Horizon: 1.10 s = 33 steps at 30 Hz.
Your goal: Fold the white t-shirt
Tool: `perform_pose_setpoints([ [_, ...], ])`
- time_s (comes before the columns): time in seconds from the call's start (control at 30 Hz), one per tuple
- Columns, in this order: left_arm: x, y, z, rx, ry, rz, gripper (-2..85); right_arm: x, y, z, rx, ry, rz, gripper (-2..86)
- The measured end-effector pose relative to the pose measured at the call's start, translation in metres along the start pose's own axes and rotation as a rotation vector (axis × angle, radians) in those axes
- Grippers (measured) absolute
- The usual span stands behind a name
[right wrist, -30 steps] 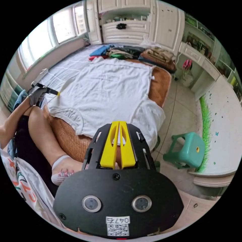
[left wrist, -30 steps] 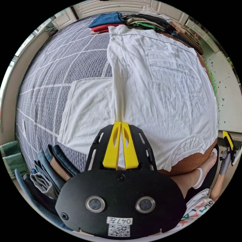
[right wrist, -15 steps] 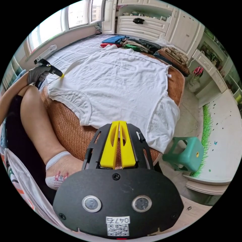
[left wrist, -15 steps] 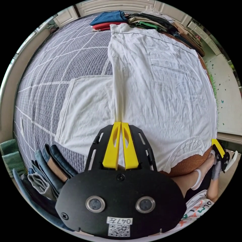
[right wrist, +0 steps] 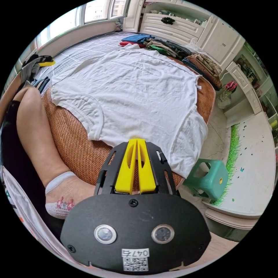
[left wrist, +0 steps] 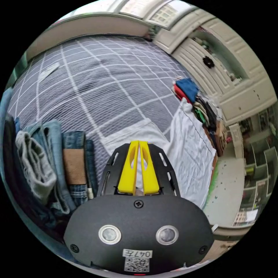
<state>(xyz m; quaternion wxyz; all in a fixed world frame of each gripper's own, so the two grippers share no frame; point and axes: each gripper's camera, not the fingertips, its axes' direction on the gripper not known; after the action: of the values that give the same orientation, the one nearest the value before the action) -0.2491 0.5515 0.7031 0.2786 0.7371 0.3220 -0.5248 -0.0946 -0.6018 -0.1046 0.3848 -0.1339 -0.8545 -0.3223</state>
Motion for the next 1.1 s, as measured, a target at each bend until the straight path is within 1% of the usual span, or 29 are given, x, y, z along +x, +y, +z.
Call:
perform_pose_setpoints([
  [0.03, -0.024, -0.001, 0.003, -0.031, -0.029, -0.053, 3.2, -0.003, -0.001, 0.001, 0.004, 0.001, -0.005, -1.1],
  [0.13, -0.066, 0.002, 0.024, -0.109, -0.018, -0.142, 7.3, -0.008, -0.004, 0.003, 0.008, 0.004, -0.014, -1.1],
  [0.3, -0.093, 0.009, 0.055, -0.157, -0.030, -0.245, 8.4, -0.013, -0.005, 0.006, 0.012, -0.004, -0.012, -1.2],
  [0.43, -0.097, 0.014, 0.064, -0.161, -0.048, -0.292, 7.2, -0.016, -0.003, 0.009, 0.014, -0.008, -0.007, -1.2],
  [0.57, -0.087, 0.015, 0.062, -0.169, -0.062, -0.256, 5.1, -0.018, -0.002, 0.013, 0.014, 0.002, -0.013, -1.2],
  [0.7, -0.070, 0.020, 0.055, -0.141, -0.020, -0.216, 0.8, -0.018, 0.002, 0.017, 0.016, 0.001, -0.013, -1.2],
  [0.87, -0.030, 0.020, 0.045, -0.104, -0.001, -0.157, -0.4, -0.013, 0.008, 0.023, 0.021, -0.009, -0.007, -1.2],
  [0.97, 0.024, 0.017, 0.020, -0.026, -0.007, -0.040, -0.6, -0.010, 0.013, 0.028, 0.022, -0.007, -0.007, -1.2],
  [1.03, 0.102, 0.019, -0.003, 0.031, 0.031, 0.203, -0.7, -0.006, 0.018, 0.032, 0.024, -0.007, -0.008, -1.2],
  [1.07, 0.125, 0.021, -0.007, 0.031, 0.052, 0.280, -0.7, -0.005, 0.019, 0.033, 0.024, -0.008, -0.007, -1.2],
  [1.1, 0.176, 0.030, -0.012, 0.014, 0.091, 0.445, -0.6, -0.003, 0.022, 0.035, 0.025, -0.008, -0.007, -1.2],
])
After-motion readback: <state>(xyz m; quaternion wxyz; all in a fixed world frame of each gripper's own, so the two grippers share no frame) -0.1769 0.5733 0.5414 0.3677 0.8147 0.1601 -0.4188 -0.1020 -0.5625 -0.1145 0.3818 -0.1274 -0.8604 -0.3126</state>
